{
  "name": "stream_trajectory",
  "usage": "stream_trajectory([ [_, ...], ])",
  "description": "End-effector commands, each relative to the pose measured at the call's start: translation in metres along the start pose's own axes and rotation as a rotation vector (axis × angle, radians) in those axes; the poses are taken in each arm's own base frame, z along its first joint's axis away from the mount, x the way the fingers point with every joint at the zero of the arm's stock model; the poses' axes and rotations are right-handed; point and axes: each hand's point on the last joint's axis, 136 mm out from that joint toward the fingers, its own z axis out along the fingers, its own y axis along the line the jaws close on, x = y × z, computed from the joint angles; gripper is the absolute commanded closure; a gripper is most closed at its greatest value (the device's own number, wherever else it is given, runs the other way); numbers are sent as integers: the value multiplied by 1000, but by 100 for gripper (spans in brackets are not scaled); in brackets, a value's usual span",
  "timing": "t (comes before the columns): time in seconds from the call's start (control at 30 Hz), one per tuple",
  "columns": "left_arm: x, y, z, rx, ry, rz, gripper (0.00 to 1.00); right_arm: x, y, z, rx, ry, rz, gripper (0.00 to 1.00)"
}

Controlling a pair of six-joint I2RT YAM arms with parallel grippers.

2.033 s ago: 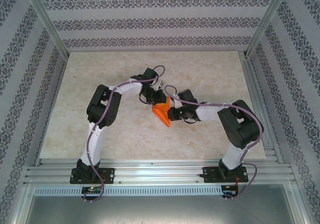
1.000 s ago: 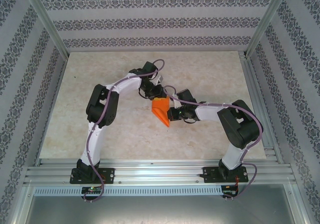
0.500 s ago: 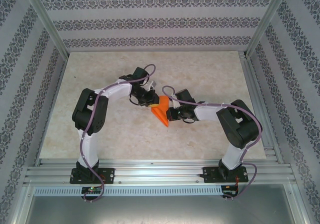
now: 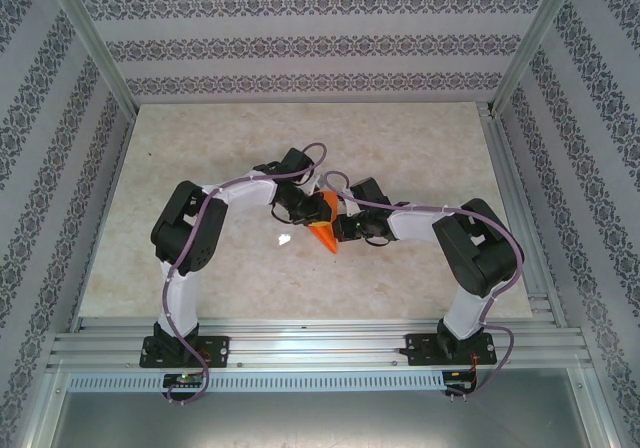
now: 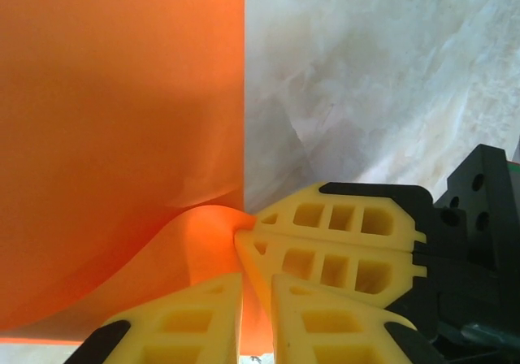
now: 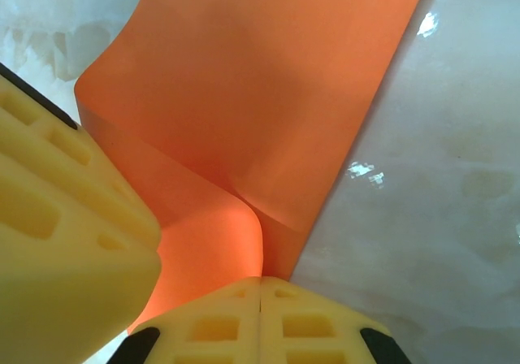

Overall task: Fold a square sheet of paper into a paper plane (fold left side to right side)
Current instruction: Third fold the triangle at the center of the table.

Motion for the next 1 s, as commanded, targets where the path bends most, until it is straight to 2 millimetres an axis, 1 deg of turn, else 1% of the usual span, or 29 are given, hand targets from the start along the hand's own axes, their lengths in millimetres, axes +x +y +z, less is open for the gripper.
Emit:
stream_trajectory([
  [0.0,0,-1,4,-33,-14,21,84,46,-18,15,83,153,0,100],
  [0.27,11,20,7,-103,9,8,84,48,-20,15,91,161,-2,100],
  [0.57,23,35,12,-129,28,-8,84,49,-21,16,92,164,-3,100],
  [0.8,26,43,16,-141,30,-22,84,48,-19,17,82,164,-1,100],
  [0.87,29,46,19,-145,34,-27,84,42,-14,14,63,148,2,100],
  [0.9,31,49,19,-151,36,-31,84,37,-8,11,41,135,3,100],
  [0.97,34,56,21,-164,44,-38,84,22,4,0,3,90,6,99],
])
